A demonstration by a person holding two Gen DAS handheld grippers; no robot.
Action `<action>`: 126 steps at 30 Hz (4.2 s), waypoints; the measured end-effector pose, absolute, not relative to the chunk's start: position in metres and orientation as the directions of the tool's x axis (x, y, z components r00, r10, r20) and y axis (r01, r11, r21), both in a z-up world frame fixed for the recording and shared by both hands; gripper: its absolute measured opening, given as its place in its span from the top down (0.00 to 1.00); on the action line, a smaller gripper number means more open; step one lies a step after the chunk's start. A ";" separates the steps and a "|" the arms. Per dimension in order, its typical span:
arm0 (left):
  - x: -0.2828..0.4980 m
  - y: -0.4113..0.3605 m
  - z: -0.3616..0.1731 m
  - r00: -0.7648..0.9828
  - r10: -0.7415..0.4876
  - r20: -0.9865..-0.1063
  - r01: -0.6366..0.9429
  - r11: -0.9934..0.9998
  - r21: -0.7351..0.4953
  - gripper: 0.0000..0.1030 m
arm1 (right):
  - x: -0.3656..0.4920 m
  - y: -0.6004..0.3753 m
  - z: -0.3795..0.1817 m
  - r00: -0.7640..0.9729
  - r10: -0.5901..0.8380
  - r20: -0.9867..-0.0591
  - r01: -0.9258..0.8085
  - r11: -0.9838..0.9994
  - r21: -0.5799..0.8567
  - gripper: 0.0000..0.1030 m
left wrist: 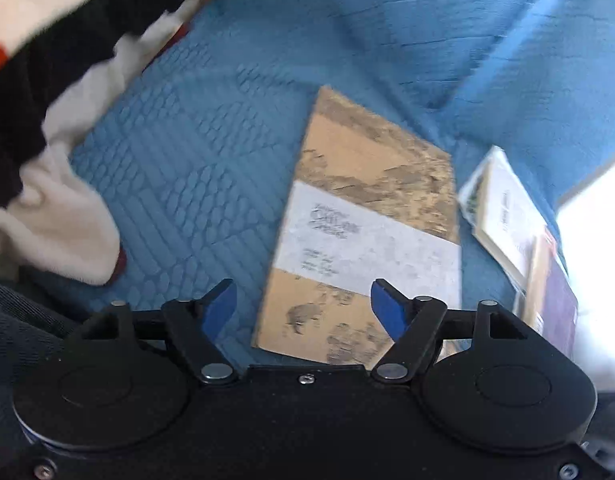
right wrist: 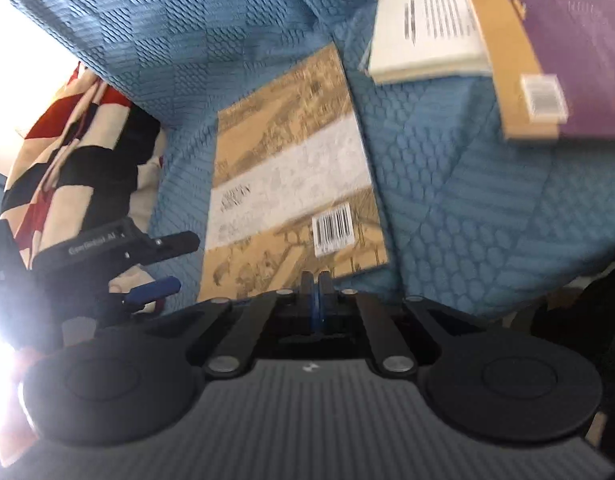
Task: Organize objects
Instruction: 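Lower the tan book flat onto the seat and open the left gripper, then withdraw the left tool and move it toward the purple paperback, then lower the open left gripper onto the purple paperback's spine edge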
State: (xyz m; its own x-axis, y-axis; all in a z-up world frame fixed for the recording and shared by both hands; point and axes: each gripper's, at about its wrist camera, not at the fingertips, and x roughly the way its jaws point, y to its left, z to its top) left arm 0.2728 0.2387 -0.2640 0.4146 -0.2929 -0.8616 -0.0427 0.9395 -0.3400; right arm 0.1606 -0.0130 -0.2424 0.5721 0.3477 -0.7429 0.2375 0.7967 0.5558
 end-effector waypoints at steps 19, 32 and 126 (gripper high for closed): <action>0.190 0.170 -0.087 0.583 -0.479 -0.656 0.310 0.878 -0.365 0.01 | 0.068 -0.040 -0.081 0.777 0.104 -0.621 0.159 0.921 0.354 0.93; 0.106 0.150 -0.055 0.582 -0.508 -0.635 0.351 0.862 -0.367 0.01 | -0.005 -0.035 -0.045 0.806 0.005 -0.592 0.199 0.939 0.279 0.92; 0.302 -0.050 -0.313 0.227 -0.535 -0.814 0.304 0.833 -0.463 0.28 | 0.122 -0.233 -0.292 0.598 0.002 -0.801 0.495 0.785 0.372 0.44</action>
